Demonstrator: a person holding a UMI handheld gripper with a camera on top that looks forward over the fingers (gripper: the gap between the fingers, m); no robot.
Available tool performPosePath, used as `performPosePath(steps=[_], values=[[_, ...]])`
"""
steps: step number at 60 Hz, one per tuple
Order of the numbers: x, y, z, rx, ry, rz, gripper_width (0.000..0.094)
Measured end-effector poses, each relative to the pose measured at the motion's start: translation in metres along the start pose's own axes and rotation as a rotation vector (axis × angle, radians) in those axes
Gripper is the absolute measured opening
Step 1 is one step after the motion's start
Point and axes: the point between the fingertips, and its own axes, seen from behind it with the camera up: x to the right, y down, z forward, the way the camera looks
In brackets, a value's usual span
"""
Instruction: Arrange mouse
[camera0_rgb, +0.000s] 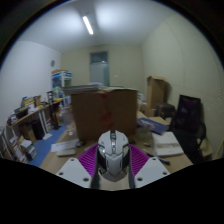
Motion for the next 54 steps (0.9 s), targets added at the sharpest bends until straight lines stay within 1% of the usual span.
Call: performPosePath(steps=[4, 6, 10, 13, 20, 26, 32, 33, 38, 41, 44, 48, 49, 51, 53, 54], values=[[-0.061, -0.002, 0.004, 0.002, -0.071, -0.025, 0.0424], [-0.088, 0.001, 0.010, -0.016, -0.112, -0.026, 0.0422], [-0.139, 0.029, 0.024, -0.073, -0.172, -0.027, 0.0421], [-0.164, 0.055, 0.038, -0.124, -0.191, -0.035, 0.0419], [-0.180, 0.125, 0.069, -0.265, -0.164, -0.062, 0.0422], [-0.176, 0.165, 0.083, -0.343, -0.129, -0.064, 0.0421], [-0.168, 0.193, 0.088, -0.396, -0.102, -0.067, 0.0432], [-0.168, 0.189, 0.090, -0.373, -0.102, -0.074, 0.0423], [-0.165, 0.193, 0.088, -0.369, -0.089, -0.111, 0.0432], [-0.166, 0.193, 0.089, -0.370, -0.087, -0.104, 0.0488], [-0.166, 0.191, 0.089, -0.376, -0.088, -0.095, 0.0524], [-0.169, 0.192, 0.088, -0.387, -0.109, -0.097, 0.0598], [-0.170, 0.193, 0.087, -0.390, -0.117, -0.098, 0.0629], [-0.173, 0.193, 0.081, -0.398, -0.139, -0.094, 0.0773], [-0.175, 0.193, 0.076, -0.398, -0.153, -0.081, 0.0868], [-0.175, 0.193, 0.073, -0.397, -0.159, -0.076, 0.0853]])
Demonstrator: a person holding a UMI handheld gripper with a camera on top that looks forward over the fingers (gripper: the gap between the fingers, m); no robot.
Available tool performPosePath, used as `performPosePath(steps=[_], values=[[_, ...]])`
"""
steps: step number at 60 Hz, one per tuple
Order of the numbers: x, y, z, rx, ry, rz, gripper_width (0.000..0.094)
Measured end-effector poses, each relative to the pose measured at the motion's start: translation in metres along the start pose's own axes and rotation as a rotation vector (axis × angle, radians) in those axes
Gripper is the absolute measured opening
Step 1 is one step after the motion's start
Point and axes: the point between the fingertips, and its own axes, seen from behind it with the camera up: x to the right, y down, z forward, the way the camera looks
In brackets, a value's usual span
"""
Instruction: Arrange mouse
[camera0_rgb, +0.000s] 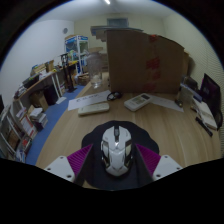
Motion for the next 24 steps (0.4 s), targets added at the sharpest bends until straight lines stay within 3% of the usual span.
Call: performPosePath(steps=[9, 24], values=[[-0.005, 0.013, -0.048, 0.030, -0.061, -0.018, 0.0828], [-0.007, 0.055, -0.150, 0.098, -0.246, -0.030, 0.0833]])
